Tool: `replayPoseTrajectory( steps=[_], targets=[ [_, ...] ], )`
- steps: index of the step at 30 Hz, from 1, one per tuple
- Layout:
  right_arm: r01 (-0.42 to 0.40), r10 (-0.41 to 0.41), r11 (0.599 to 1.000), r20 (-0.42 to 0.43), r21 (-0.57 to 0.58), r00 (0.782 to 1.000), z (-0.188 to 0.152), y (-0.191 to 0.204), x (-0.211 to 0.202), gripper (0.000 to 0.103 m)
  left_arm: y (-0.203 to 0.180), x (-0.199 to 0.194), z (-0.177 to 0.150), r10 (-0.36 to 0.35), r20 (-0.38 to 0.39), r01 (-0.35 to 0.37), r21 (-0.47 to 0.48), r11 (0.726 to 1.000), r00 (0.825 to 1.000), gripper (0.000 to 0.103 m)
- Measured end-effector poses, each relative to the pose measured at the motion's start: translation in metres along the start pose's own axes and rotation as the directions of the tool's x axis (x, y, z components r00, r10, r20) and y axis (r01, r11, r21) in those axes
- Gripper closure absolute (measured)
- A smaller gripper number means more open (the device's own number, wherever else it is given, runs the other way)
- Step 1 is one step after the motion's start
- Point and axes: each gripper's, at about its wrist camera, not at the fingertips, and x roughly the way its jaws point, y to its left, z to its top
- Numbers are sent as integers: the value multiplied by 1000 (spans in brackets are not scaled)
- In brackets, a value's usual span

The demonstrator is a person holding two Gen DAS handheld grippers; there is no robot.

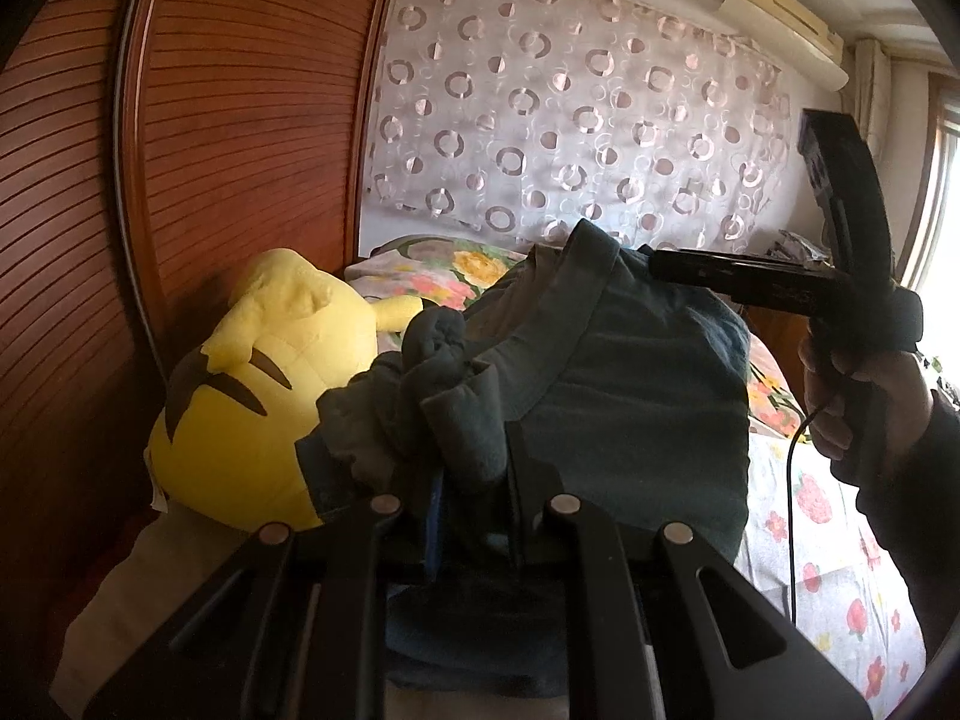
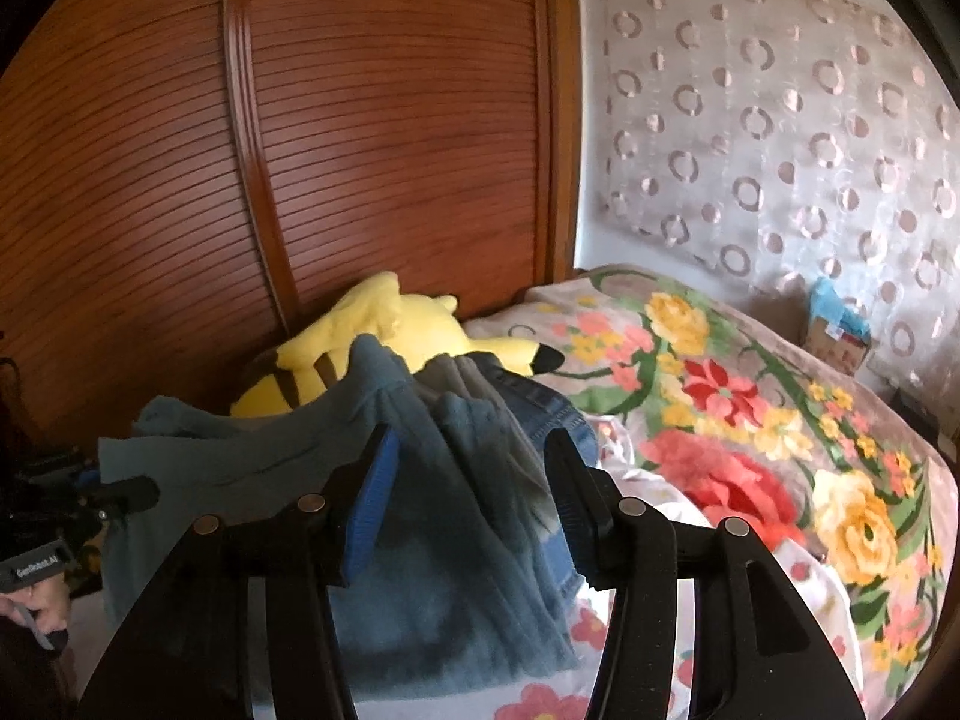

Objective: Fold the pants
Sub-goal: 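Lower the held shorts onto the jeans stack beside the yellow plush toy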

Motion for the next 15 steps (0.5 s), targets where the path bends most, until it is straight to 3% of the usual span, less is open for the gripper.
replayPoseTrajectory(
  steps=[7, 9, 15],
  targets=[
    [48, -51, 997, -46, -53, 998, 1, 10, 15, 79, -3, 1, 0, 5, 0, -5, 26, 1000, 1000, 89],
    [50, -53, 997, -39, -52, 998, 0, 10, 12, 92, -3, 1, 1, 5, 2, -5, 28, 1000, 1000, 89],
    [78, -72, 992, 62, -101, 996, 2, 22, -12, 96, -5, -9, 3, -41, 44, 41, 12, 999, 998, 89]
  ],
)
